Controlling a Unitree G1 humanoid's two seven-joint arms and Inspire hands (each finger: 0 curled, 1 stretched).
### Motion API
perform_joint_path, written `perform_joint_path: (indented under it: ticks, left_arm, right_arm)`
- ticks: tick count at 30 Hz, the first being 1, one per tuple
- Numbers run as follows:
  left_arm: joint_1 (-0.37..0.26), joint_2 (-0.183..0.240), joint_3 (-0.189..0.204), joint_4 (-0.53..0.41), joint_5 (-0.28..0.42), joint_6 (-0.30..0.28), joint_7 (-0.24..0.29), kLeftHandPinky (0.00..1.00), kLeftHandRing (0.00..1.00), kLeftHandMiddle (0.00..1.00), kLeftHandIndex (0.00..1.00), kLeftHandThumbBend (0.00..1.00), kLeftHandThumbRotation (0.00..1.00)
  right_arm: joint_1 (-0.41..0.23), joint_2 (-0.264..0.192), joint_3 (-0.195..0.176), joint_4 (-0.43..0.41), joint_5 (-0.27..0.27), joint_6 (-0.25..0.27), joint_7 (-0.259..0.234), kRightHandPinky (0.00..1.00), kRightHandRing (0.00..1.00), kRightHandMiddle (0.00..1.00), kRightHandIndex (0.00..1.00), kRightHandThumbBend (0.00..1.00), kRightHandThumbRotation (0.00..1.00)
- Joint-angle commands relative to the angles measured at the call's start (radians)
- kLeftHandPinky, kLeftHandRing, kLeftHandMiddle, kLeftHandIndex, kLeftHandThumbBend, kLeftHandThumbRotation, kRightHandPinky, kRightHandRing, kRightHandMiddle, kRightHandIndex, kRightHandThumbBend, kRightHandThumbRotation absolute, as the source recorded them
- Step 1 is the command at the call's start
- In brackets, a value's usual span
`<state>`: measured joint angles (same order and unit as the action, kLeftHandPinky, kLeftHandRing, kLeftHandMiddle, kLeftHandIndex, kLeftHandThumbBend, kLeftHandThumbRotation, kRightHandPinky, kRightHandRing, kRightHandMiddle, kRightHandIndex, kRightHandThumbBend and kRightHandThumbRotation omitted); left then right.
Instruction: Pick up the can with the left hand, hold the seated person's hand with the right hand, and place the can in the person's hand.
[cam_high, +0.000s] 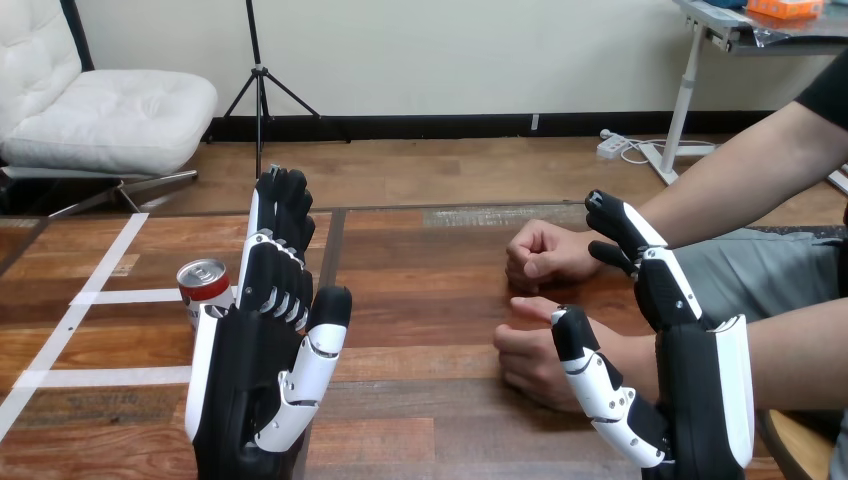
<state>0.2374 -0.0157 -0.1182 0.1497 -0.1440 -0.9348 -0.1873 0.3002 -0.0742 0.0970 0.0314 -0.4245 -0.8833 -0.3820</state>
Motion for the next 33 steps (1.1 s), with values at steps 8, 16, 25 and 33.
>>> perform_joint_path:
  ticks: [8,16,25,33]
  left_arm:
    - [0.012,-0.026,-0.015,-0.014,0.011,-0.013,0.005,1.00,1.00,1.00,1.00,0.38,0.61]
    - [0.015,-0.029,-0.015,-0.019,0.015,-0.010,0.012,1.00,1.00,1.00,1.00,0.39,0.61]
    - [0.015,-0.028,-0.015,-0.017,0.016,-0.012,0.016,1.00,1.00,1.00,1.00,0.38,0.61]
    - [0.010,-0.028,-0.012,-0.007,0.015,-0.023,0.016,1.00,1.00,1.00,1.00,0.38,0.61]
  right_arm:
    - [-0.067,0.013,-0.017,-0.010,0.017,-0.007,0.006,0.77,0.85,0.86,0.85,0.43,0.61]
    - [-0.067,0.012,-0.014,-0.009,0.025,-0.009,0.011,0.77,0.85,0.86,0.85,0.43,0.62]
    - [-0.067,0.015,-0.016,-0.009,0.027,-0.008,0.015,0.76,0.84,0.86,0.85,0.43,0.62]
    - [-0.065,0.013,-0.019,-0.013,0.020,-0.005,0.016,0.77,0.85,0.87,0.85,0.43,0.62]
